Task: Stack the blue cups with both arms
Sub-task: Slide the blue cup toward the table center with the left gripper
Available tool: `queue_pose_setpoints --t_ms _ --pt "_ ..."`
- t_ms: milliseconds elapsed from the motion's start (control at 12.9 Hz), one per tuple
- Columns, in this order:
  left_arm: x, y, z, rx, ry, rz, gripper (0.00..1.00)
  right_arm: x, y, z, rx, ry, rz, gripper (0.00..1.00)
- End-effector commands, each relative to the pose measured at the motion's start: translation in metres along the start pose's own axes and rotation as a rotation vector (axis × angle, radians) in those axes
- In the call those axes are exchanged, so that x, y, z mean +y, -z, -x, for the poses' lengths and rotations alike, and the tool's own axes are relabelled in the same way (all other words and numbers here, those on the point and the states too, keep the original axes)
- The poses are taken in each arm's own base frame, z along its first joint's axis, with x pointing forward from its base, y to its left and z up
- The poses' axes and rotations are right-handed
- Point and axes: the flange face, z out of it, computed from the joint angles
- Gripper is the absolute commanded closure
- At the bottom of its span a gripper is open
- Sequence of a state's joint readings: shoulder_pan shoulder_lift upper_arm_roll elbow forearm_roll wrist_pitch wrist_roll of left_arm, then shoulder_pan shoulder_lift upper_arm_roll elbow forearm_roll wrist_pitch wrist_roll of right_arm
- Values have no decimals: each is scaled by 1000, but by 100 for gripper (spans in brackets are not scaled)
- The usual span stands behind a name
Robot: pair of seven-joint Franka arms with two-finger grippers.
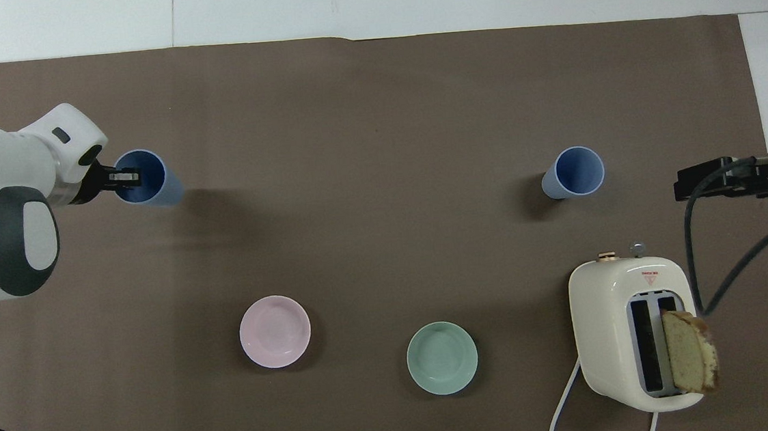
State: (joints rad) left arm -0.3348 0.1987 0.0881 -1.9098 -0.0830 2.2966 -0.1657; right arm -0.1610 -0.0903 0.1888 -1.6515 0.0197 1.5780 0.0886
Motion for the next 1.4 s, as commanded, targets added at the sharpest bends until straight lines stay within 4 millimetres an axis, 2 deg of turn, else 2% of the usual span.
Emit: queue_pose_setpoints --t_ms 0,233,388,465,543,775,853,930,1008,1085,1163,1240,1318 --pt "47 -16 17 26 39 24 100 -1 0 7 3 -3 -18 0" --pt "93 -31 35 28 40 40 100 2 -18 4 9 -11 -20 0" --pt "127 -38 46 45 63 59 100 -1 -41 -4 18 -9 -23 0" --pt "140 -38 51 48 61 65 100 -1 -57 -10 18 -11 -26 0" --pt "157 -50 57 46 63 67 100 0 -76 -15 21 -11 -28 0" --pt "182 -70 69 49 58 73 100 2 -127 -33 20 -16 -39 0" --pt "182 -70 70 48 69 74 100 1 -145 -40 15 -14 -43 0" --pt "183 -69 69 49 71 75 86 2 -162 -48 11 -16 -48 0" --pt "183 -65 65 56 70 78 66 2 -176 -55 17 -18 -54 0" --pt "179 -62 61 55 80 77 40 2 -190 -62 26 -25 -58 0" --pt "179 -55 60 59 82 81 19 -6 -205 -69 37 -22 -66 0" --pt "175 -47 57 62 89 83 0 -6 -219 -75 43 -24 -70 0" --pt "173 -39 58 57 87 82 0 -3 -233 -80 44 -30 -74 0"
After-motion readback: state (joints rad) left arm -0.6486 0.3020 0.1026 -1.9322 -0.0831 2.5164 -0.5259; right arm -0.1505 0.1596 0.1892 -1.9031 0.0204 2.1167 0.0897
